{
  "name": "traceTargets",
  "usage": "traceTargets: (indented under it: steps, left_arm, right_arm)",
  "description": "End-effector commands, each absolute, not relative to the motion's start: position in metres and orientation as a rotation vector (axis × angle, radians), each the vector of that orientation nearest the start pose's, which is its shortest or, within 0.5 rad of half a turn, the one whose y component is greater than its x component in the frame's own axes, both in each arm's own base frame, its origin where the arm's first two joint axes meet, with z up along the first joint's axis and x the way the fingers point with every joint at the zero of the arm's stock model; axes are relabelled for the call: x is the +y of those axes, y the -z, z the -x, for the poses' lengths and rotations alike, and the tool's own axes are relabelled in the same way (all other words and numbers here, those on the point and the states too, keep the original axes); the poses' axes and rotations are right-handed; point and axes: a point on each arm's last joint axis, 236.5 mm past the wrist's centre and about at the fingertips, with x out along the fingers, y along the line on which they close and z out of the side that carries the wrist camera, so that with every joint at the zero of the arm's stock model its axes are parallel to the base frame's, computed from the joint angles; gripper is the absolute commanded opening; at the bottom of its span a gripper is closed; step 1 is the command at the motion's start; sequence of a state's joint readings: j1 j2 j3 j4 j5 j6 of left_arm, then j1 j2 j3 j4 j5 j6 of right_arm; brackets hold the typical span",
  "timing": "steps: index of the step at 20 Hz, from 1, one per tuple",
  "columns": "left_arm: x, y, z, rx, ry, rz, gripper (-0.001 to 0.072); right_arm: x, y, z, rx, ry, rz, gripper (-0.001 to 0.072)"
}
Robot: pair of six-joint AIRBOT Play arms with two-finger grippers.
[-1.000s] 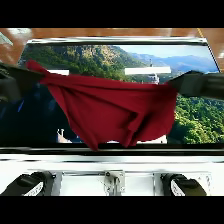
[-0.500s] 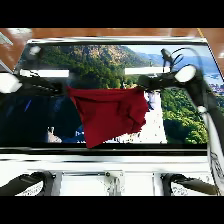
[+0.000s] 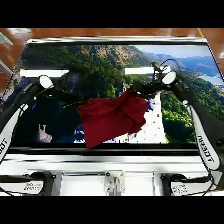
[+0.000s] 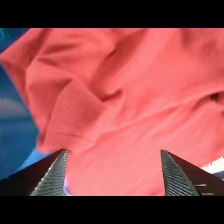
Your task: Fold the shirts.
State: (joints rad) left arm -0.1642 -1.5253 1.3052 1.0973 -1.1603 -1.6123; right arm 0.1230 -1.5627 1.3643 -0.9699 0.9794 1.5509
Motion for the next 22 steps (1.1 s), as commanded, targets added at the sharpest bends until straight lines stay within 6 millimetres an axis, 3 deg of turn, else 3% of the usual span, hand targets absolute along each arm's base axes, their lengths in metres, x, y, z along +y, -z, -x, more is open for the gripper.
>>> traceTargets:
  steps: [1, 3, 5, 7, 8, 11, 15, 22]
  left_arm:
    - [-0.126, -0.005, -0.379, 1.485, 0.381, 0.372, 0.0656]
    - [-0.098, -0.019, -0.362, 1.477, 0.352, 0.398, 0.0656]
    - [-0.085, -0.01, -0.327, 1.513, 0.327, 0.429, 0.0666]
    - [-0.09, 0.023, -0.277, 1.603, 0.308, 0.478, 0.0668]
    - [-0.104, 0.039, -0.253, 1.639, 0.32, 0.547, 0.0706]
    - [-0.144, 0.076, -0.206, 1.685, 0.384, 0.707, 0.0706]
    - [-0.163, 0.11, -0.199, 1.635, 0.311, 0.757, 0.0706]
    - [-0.205, 0.123, -0.221, 1.558, 0.328, 0.855, 0.0702]
  right_arm:
    - [0.102, -0.037, -0.438, 1.22, -0.354, -0.331, 0.0659]
    - [0.042, -0.036, -0.401, 1.348, -0.256, -0.293, 0.0641]
    - [0.013, -0.025, -0.367, 1.447, -0.25, -0.367, 0.0641]
    - [0.006, -0.004, -0.341, 1.509, -0.246, -0.507, 0.0642]
    - [0.01, 0.007, -0.332, 1.525, -0.261, -0.58, 0.0643]
    - [0.033, 0.035, -0.32, 1.527, -0.302, -0.716, 0.0644]
    - [0.045, 0.048, -0.324, 1.501, -0.287, -0.721, 0.0644]
    - [0.067, 0.051, -0.329, 1.499, -0.313, -0.663, 0.0643]
